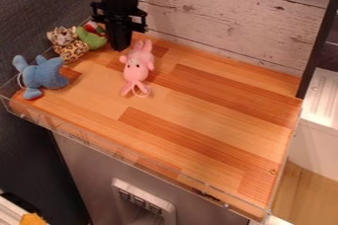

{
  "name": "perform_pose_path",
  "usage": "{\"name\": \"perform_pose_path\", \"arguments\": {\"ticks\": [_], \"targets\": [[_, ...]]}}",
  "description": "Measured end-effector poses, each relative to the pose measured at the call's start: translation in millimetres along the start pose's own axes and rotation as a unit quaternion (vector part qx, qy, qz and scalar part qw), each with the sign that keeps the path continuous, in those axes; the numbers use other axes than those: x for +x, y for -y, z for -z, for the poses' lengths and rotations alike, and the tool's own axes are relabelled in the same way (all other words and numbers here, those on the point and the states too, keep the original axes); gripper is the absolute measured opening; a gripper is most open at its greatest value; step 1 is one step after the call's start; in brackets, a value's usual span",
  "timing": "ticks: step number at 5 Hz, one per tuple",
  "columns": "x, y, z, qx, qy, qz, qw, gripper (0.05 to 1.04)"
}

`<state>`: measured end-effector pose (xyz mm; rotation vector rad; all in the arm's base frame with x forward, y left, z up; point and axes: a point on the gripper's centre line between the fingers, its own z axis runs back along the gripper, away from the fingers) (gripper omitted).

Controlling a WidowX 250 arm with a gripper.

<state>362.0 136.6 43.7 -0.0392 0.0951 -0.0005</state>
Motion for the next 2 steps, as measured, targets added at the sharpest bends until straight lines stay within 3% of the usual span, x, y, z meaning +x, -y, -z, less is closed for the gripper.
{"name": "perform_pose_path", "arguments": {"ticks": [1, 2], "targets": [[2.6, -1.6, -4.2, 0.0, 0.001, -0.049, 0.9988, 0.237], [10.1, -11.2, -4.0, -0.002, 0.003, -0.139, 0.9902, 0.499]]}}
